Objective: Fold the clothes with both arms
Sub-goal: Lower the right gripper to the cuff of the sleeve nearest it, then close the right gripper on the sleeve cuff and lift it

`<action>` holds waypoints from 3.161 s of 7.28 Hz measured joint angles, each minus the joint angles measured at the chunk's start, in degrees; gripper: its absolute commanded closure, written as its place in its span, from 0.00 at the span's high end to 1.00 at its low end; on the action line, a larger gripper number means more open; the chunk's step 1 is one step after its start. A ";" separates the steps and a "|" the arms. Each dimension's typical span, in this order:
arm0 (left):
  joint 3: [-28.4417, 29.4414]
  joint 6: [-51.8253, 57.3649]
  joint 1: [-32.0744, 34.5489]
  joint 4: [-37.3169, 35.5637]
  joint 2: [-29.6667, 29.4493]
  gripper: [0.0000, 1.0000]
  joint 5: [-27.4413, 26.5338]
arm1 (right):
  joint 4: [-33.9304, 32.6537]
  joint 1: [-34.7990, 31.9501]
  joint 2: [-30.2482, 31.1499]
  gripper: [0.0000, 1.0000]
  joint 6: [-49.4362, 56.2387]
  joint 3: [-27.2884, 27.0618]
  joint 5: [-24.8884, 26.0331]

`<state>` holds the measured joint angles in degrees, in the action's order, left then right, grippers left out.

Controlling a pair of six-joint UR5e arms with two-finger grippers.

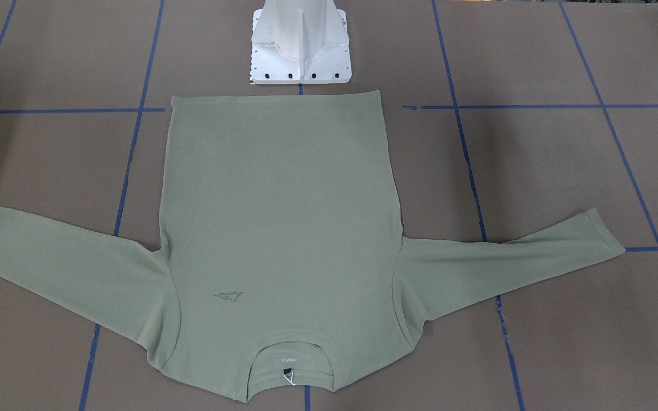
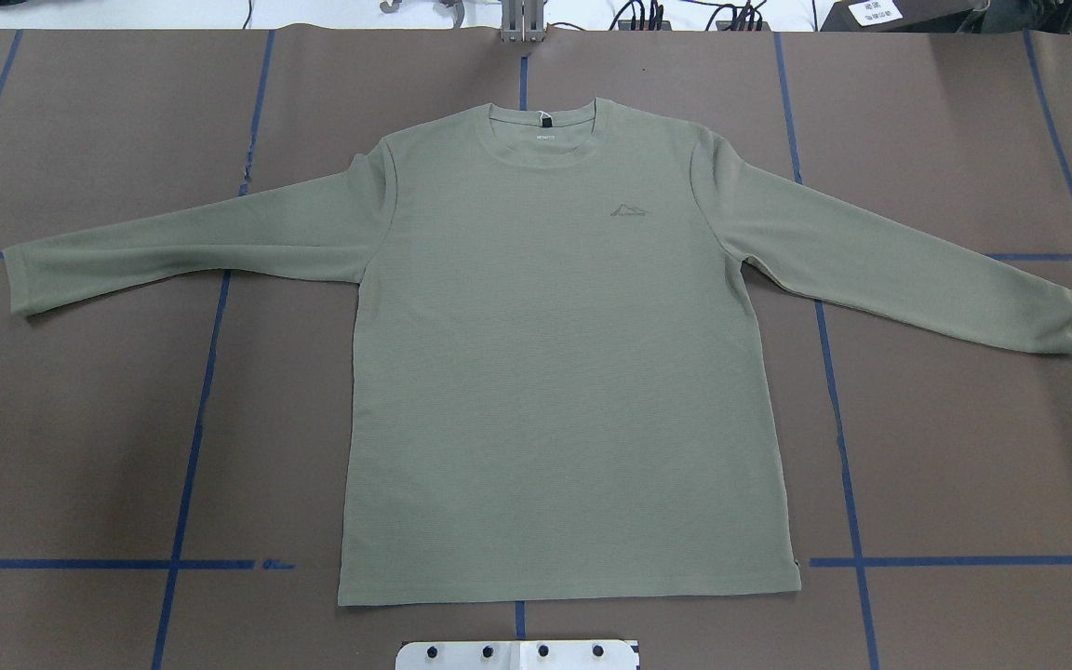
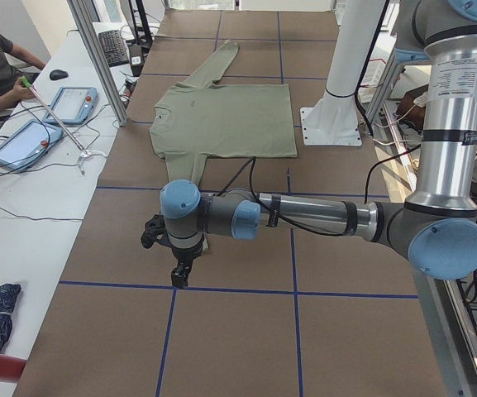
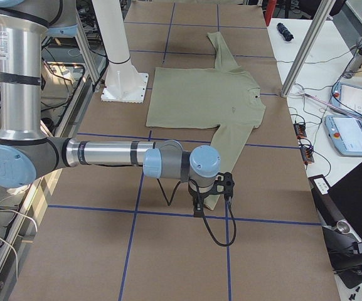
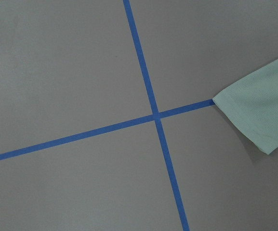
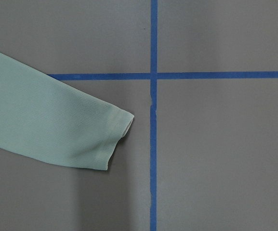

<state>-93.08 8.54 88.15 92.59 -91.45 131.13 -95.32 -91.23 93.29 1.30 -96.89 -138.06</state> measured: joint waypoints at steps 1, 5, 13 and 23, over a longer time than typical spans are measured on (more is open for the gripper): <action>0.03 0.01 0.00 0.00 0.03 1.00 0.03 | -0.50 0.00 -0.38 1.00 -0.02 -0.16 -0.07; -0.01 -0.24 -0.23 0.95 -1.65 1.00 0.15 | 1.44 3.33 -1.10 1.00 -1.73 -0.52 0.47; 5.18 -1.32 -1.59 15.65 -3.33 1.00 1.71 | 36.59 16.19 0.12 1.00 -20.83 13.80 5.06; 7.43 -1.16 -1.67 19.38 -2.96 1.00 1.94 | 39.77 21.44 -5.13 0.16 -23.58 22.86 6.85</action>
<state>-85.65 7.38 86.48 111.97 -94.41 133.07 -55.55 -69.79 88.16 -22.27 -74.03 -131.21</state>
